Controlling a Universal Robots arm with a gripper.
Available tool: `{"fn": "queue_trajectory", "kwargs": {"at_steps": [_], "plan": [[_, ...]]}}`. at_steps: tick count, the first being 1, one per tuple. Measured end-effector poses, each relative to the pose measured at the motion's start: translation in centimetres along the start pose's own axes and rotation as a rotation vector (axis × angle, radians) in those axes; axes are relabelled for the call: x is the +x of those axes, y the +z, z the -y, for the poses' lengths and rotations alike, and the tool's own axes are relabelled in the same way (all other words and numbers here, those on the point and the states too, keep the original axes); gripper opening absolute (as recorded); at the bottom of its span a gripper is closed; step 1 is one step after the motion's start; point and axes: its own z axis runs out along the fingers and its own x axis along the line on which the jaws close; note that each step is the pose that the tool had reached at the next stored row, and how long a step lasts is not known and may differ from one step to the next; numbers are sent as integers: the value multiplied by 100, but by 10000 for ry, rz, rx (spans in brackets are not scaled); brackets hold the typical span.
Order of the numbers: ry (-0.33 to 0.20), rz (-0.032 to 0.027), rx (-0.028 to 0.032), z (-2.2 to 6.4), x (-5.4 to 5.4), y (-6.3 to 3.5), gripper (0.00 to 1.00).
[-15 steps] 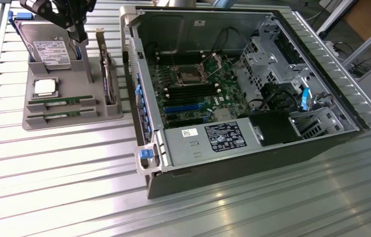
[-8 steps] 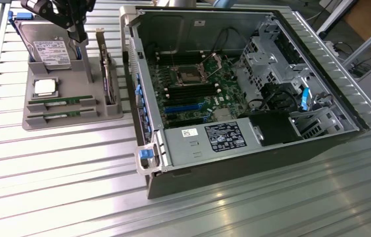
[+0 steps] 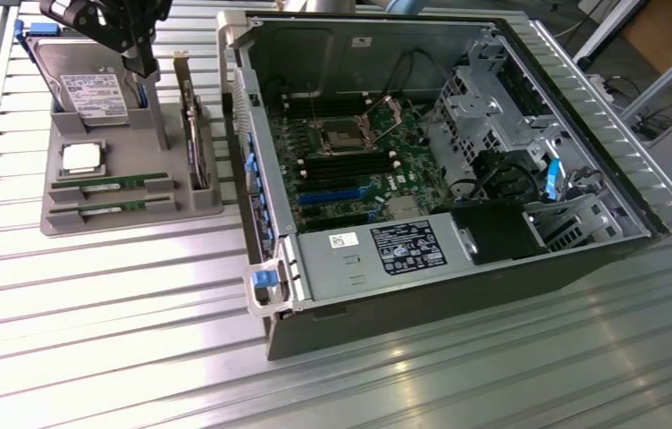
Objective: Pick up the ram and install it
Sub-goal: 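Pick up the ram and move it above insertion slot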
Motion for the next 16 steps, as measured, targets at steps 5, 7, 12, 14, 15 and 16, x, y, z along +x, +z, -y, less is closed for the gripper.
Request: {"fn": "queue_trajectory", "kwargs": {"at_steps": [5, 7, 12, 14, 15, 16], "plan": [[-191, -8, -3, 0, 0, 0, 10], [-257, -11, -5, 0, 0, 0, 10], [-416, -19, -7, 0, 0, 0, 10], [-489, -22, -8, 0, 0, 0, 10], [-542, -25, -9, 0, 0, 0, 10], [-612, -28, -10, 0, 0, 0, 10]]}}
